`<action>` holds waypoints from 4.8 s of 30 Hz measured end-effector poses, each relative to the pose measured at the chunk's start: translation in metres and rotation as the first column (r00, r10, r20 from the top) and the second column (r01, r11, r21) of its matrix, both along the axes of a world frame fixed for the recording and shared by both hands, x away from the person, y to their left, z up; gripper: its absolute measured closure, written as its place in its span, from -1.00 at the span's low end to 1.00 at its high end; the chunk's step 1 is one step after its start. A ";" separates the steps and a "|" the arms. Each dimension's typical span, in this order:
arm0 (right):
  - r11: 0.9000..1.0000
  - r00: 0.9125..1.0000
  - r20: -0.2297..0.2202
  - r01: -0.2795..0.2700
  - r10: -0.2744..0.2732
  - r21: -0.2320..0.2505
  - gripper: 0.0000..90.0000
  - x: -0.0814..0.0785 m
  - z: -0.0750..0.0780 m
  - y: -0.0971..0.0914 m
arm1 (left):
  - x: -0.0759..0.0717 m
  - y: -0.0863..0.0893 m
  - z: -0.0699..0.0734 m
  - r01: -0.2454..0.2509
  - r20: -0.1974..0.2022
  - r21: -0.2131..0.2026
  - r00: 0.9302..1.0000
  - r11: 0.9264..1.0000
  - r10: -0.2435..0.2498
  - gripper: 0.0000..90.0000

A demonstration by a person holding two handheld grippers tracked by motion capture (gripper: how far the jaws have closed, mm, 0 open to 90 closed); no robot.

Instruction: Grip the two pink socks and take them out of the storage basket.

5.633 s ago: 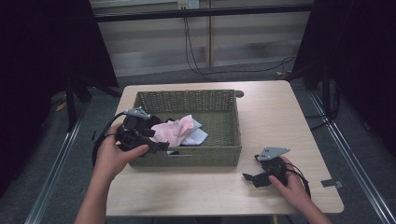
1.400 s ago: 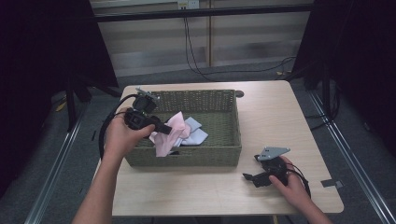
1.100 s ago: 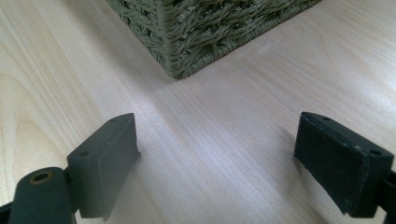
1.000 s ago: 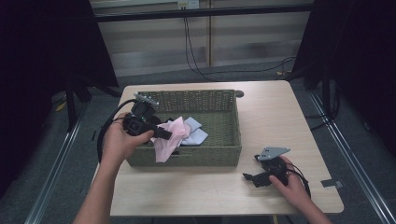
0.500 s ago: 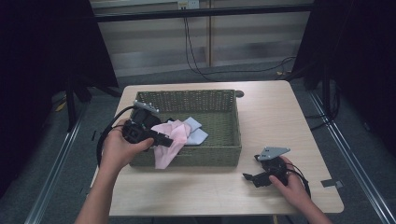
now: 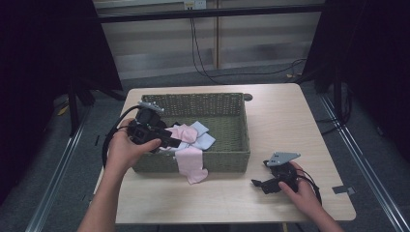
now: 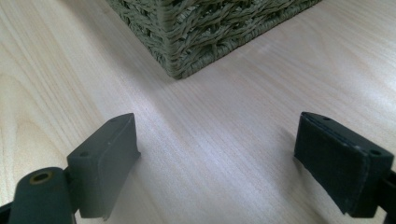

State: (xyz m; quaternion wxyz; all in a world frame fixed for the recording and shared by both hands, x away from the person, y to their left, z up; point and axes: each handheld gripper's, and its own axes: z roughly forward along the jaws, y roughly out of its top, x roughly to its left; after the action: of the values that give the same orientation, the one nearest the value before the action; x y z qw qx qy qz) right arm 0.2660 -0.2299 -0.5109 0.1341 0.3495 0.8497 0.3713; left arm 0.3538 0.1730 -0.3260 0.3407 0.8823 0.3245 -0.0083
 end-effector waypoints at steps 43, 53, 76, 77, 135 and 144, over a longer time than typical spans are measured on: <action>1.000 1.000 0.000 0.000 0.000 0.000 -0.72 0.000 0.000 0.000 | 0.002 -0.023 -0.022 0.113 -0.084 0.049 0.991 0.992 -0.109 1.00; 1.000 1.000 0.000 0.000 0.000 0.000 -0.72 0.000 0.000 0.000 | -0.029 -0.014 0.012 0.140 -0.015 0.041 0.990 0.989 -0.139 1.00; 1.000 1.000 -0.002 0.000 0.000 -0.001 -0.72 0.000 0.000 0.000 | -0.003 0.012 -0.017 -0.020 0.080 -0.012 0.997 1.000 0.021 0.01; 1.000 1.000 -0.001 -0.002 0.002 -0.001 -0.72 0.001 0.000 0.000 | 0.002 0.014 -0.020 -0.026 0.070 -0.012 0.997 1.000 0.027 -0.03; 1.000 1.000 -0.004 0.000 0.000 0.001 -0.72 0.000 0.000 0.000 | 0.111 -0.017 -0.108 -0.124 -0.124 0.207 0.981 0.970 0.152 0.95; 1.000 1.000 -0.006 0.002 -0.002 0.000 -0.72 0.000 0.000 0.000 | 0.102 -0.008 -0.075 -0.137 -0.120 0.187 0.980 0.973 0.161 0.96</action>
State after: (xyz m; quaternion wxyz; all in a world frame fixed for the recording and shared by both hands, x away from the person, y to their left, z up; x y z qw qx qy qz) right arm 0.2663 -0.2300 -0.5107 0.1320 0.3515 0.8496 0.3703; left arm 0.4561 0.1651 -0.4010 0.2375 0.8798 0.4116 -0.0128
